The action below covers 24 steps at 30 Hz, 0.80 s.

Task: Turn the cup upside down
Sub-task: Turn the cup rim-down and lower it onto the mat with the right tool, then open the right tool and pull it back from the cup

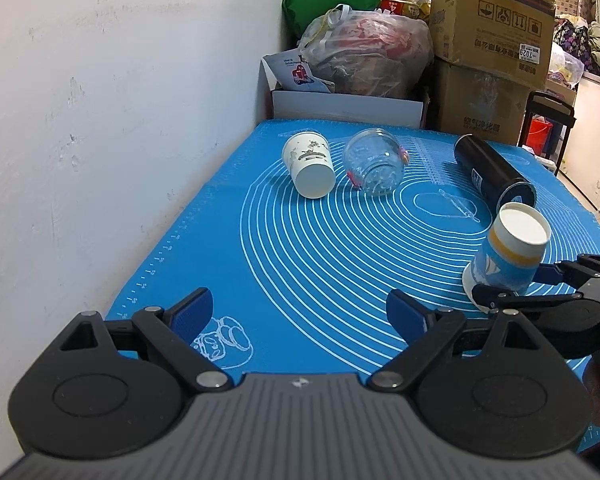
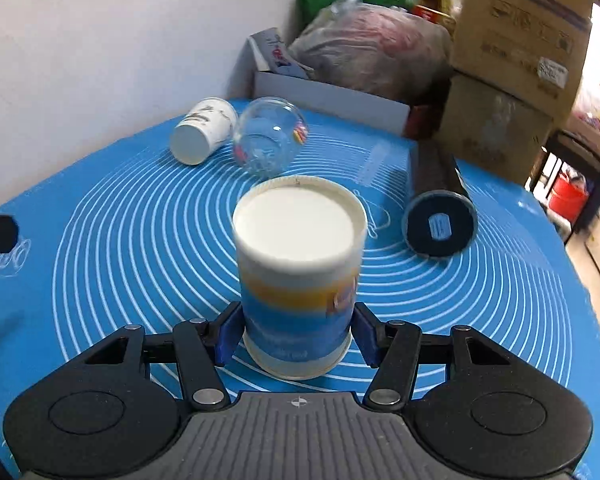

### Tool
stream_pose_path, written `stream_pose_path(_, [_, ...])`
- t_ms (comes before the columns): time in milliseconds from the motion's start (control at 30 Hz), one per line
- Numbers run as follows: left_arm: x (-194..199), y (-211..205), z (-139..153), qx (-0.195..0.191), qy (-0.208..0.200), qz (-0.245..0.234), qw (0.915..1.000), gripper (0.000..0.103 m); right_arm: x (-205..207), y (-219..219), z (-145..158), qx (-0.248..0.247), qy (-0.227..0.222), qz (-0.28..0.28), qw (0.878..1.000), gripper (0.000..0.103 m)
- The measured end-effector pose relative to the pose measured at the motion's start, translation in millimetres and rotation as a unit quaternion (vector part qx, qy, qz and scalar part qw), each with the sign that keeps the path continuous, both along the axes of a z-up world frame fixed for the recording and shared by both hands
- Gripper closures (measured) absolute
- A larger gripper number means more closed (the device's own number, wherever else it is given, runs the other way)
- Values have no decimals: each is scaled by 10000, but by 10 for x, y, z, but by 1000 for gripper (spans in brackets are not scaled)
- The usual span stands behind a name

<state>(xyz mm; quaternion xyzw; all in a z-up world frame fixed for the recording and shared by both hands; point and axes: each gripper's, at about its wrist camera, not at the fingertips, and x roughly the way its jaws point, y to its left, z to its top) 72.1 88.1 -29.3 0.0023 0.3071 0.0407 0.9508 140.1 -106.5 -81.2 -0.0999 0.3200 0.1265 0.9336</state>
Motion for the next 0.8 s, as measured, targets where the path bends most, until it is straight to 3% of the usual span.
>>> stream_pose_path(300, [11,-57,-17,50,12,-43,10000,10,87,-115,-37,511,212,-240,9982,45])
stream_pose_path(433, [15,-80,-13,66,27,-49,10000,10,69,-103,-39,463,192,-225,9985,42])
stream_pose_path(533, [19,-84,-4,76,16,-49,10000,10,80,-100,-61,432,220,-220,9986,35])
stream_pose_path(667, [20,-86,-2,78,16,-52,10000,10,82,-121,-62,503,245,-222,9982,33])
stream_pose_path(800, [16,-98,8,85,16,-67,9999,10,43,-122,-15,487,86,-209,9986,21])
